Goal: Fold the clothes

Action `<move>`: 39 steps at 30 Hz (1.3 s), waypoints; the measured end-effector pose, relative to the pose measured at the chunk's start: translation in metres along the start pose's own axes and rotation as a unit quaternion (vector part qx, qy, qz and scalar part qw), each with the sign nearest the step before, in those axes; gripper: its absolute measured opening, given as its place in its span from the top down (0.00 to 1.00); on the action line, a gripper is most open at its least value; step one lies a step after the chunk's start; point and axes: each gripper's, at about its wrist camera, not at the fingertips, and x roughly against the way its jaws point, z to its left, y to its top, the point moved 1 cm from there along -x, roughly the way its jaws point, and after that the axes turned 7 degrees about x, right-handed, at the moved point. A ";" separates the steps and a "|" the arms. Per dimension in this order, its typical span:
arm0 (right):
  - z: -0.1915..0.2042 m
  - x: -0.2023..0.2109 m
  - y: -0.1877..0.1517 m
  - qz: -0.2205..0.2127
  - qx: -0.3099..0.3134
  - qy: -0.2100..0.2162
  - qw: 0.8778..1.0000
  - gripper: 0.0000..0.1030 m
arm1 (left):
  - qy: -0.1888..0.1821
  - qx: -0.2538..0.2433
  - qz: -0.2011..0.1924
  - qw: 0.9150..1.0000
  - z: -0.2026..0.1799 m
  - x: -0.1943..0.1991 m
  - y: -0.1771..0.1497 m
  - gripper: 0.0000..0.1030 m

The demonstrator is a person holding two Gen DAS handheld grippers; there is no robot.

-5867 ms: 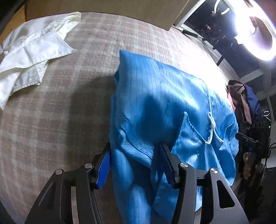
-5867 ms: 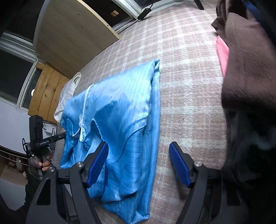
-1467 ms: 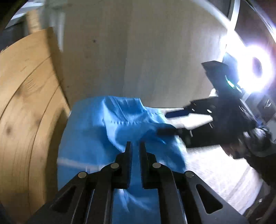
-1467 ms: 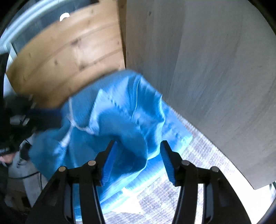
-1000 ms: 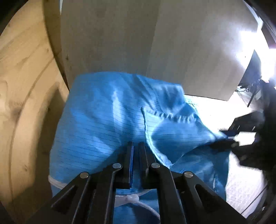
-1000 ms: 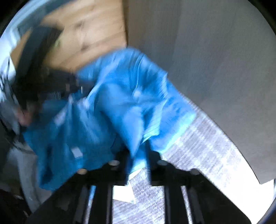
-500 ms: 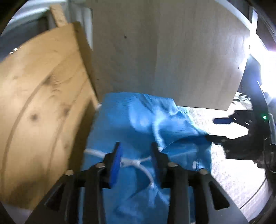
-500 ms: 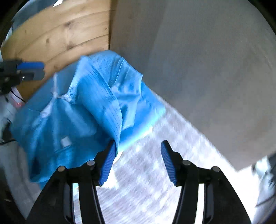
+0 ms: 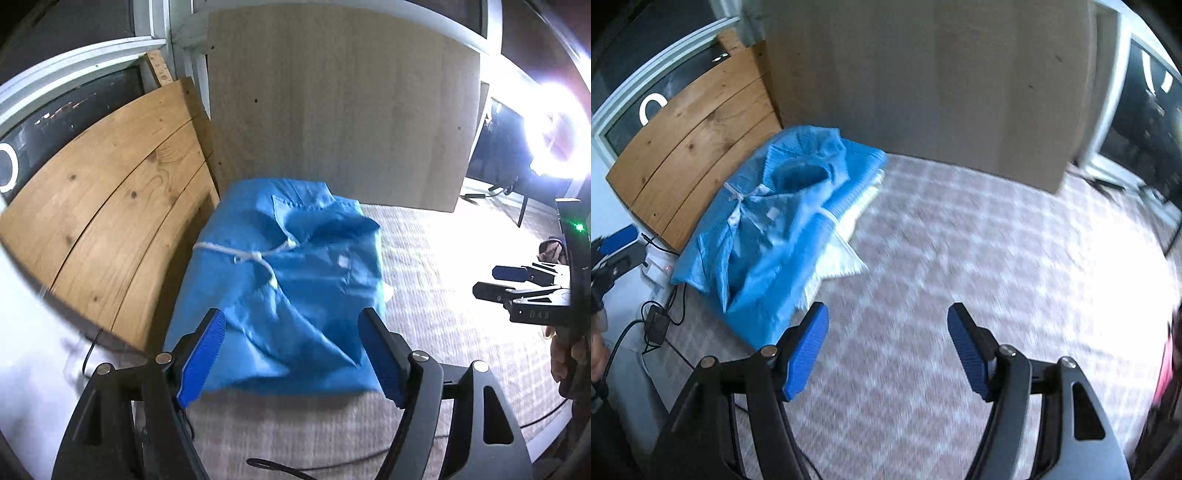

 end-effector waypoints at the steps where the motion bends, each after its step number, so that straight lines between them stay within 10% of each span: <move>1: 0.000 0.006 -0.006 -0.002 -0.005 -0.002 1.000 0.36 | 0.002 0.005 -0.002 1.000 0.000 0.006 -0.002 0.29; 39: -0.065 0.143 -0.184 -0.039 0.008 -0.009 0.999 0.36 | 0.043 0.077 -0.025 0.996 -0.150 0.144 -0.138 0.25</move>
